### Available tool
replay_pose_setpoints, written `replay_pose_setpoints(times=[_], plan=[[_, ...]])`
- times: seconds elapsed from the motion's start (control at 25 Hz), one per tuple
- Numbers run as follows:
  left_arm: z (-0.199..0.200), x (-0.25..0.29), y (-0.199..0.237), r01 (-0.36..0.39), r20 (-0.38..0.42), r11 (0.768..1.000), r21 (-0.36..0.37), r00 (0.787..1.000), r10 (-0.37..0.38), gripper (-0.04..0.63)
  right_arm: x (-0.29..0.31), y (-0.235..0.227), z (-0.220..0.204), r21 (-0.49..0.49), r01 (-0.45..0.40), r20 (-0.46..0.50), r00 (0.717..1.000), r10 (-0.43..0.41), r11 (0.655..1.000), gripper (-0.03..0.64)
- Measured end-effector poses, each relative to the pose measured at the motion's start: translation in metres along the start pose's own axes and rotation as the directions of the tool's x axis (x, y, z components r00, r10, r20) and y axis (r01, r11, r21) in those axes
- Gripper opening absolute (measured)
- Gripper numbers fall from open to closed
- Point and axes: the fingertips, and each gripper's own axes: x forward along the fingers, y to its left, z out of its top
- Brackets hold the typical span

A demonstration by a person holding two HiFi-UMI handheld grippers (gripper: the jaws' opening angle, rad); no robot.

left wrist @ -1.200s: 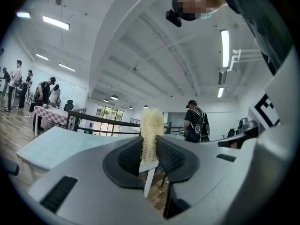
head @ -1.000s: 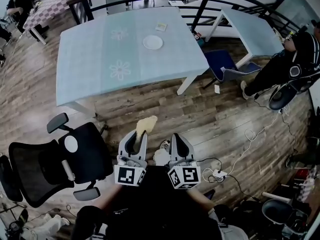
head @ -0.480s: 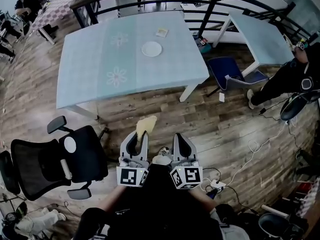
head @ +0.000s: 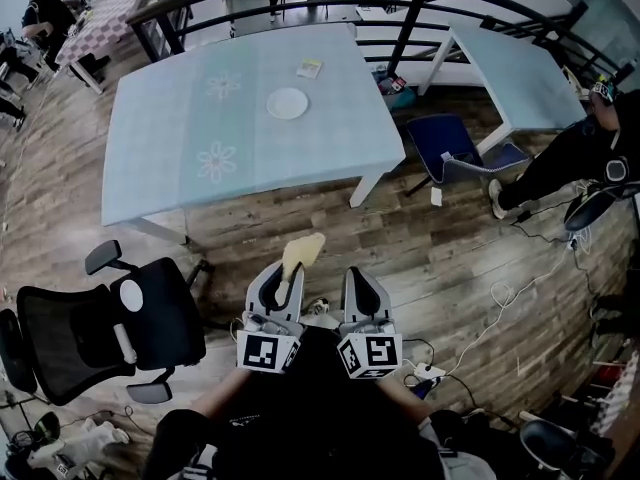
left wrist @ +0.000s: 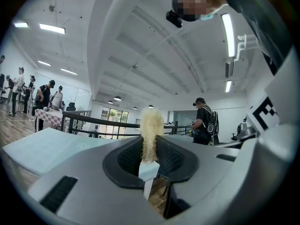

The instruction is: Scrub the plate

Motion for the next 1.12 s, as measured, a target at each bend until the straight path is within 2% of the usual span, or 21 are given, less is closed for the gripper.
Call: replay_pose_setpoints(times=[0.36, 0.6, 0.76, 0.92, 1.12], plan=[[-0.013, 0.049, -0.015, 0.076, -0.015, 0.997, -0.028, 0.997, -0.076, 0.083, 0.015, -0.040, 0.009, -0.025, 0.080, 0.008, 0.997, -0.080, 0.997, 0.009], [-0.017, 0.088, -0.009, 0.091, -0.027, 0.995, -0.050, 0.995, -0.093, 0.083, 0.039, -0.066, 0.013, -0.017, 0.128, -0.016, 0.992, -0.128, 0.992, 0.009], [-0.018, 0.112, 0.007, 0.080, -0.036, 0.995, -0.063, 0.996, -0.082, 0.083, 0.069, -0.070, 0.017, -0.025, 0.115, -0.033, 0.993, -0.116, 0.993, 0.009], [-0.008, 0.138, 0.028, 0.085, -0.009, 0.993, -0.082, 0.996, -0.086, 0.083, 0.102, -0.067, 0.024, -0.040, 0.095, -0.043, 0.994, -0.097, 0.995, 0.009], [-0.005, 0.171, 0.065, 0.072, -0.005, 0.994, -0.086, 0.997, -0.073, 0.083, 0.151, -0.059, 0.028, -0.035, 0.083, -0.066, 0.994, -0.085, 0.996, 0.009]])
